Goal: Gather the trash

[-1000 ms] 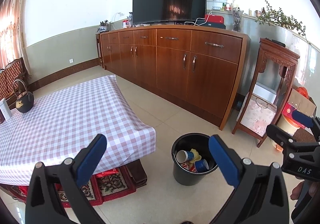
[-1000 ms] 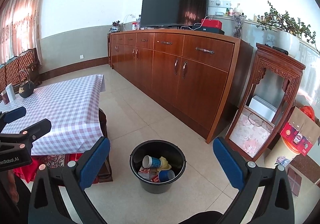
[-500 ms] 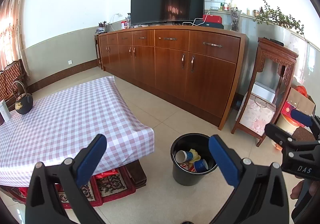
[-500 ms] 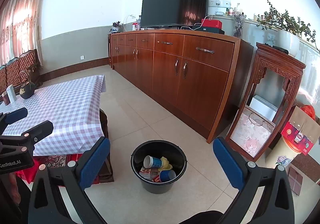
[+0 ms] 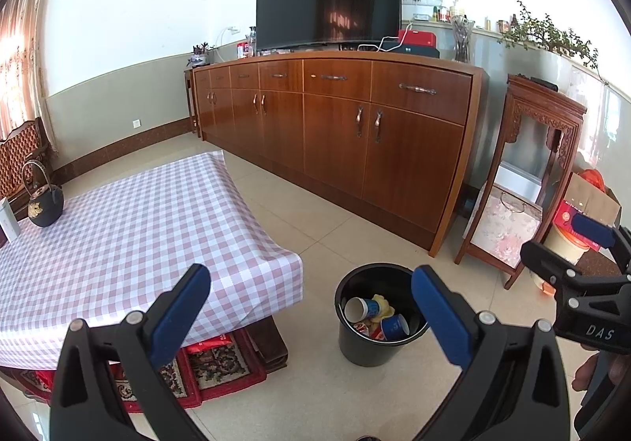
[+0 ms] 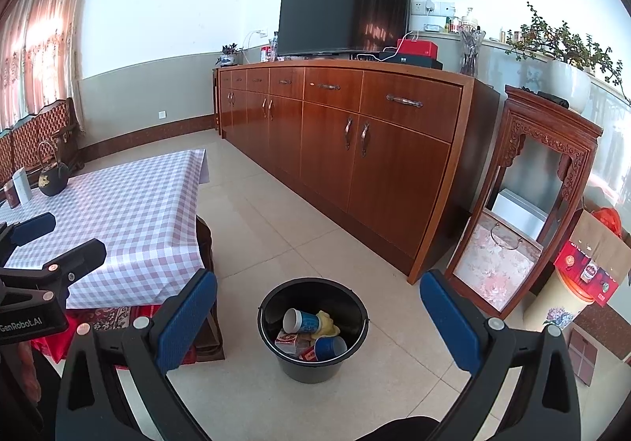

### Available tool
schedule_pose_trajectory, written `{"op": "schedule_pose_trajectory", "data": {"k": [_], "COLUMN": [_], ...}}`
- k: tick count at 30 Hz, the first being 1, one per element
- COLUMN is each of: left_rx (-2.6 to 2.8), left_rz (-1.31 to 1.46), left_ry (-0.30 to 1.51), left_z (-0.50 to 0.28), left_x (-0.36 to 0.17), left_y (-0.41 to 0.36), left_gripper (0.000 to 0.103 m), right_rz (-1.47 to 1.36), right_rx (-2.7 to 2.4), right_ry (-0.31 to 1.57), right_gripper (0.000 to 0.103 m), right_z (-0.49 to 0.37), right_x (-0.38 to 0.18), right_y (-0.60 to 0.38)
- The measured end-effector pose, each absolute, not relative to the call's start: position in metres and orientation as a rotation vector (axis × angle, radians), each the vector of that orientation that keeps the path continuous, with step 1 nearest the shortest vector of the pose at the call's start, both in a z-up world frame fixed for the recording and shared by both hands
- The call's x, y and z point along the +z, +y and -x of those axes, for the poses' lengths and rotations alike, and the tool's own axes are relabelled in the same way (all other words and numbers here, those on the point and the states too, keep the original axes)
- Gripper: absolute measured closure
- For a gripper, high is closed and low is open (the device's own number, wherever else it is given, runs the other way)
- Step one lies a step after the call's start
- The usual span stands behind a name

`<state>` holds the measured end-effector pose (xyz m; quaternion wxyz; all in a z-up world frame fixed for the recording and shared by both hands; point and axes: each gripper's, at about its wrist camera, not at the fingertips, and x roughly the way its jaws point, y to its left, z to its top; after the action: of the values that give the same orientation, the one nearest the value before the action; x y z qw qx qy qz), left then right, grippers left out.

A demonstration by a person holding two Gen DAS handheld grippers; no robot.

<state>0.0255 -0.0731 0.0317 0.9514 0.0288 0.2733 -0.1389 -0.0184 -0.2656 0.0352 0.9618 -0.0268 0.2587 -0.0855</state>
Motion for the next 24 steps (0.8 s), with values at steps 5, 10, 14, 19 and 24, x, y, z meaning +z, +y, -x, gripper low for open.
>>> {"op": "schedule_pose_trajectory", "data": {"k": [5, 10, 14, 19, 24], "left_rx": [-0.284, -0.286, -0.289, -0.290, -0.291], "left_rz": [-0.060, -0.061, -0.062, -0.063, -0.061], "left_ry": [0.553, 0.554, 0.551, 0.550, 0.554], "left_z": [-0.0248, -0.0253, -0.0247, -0.0240, -0.0245], "left_x": [0.0320, 0.0327, 0.0331, 0.0335, 0.0327], "left_y": [-0.0736, -0.0747, -0.0749, -0.0755, -0.0748], "left_gripper": [0.001, 0.001, 0.001, 0.001, 0.001], "right_rz": [0.052, 0.053, 0.054, 0.053, 0.054], "right_rx": [-0.174, -0.171, -0.170, -0.173, -0.173], "right_ry": [0.528, 0.529, 0.530, 0.527, 0.529], "right_gripper": [0.000, 0.000, 0.000, 0.000, 0.000], "right_z": [0.0179, 0.0175, 0.0173, 0.0173, 0.0172], "right_x": [0.0350, 0.0346, 0.0337, 0.0337, 0.0338], "right_y": [-0.2676, -0.2681, -0.2677, -0.2674, -0.2669]}}
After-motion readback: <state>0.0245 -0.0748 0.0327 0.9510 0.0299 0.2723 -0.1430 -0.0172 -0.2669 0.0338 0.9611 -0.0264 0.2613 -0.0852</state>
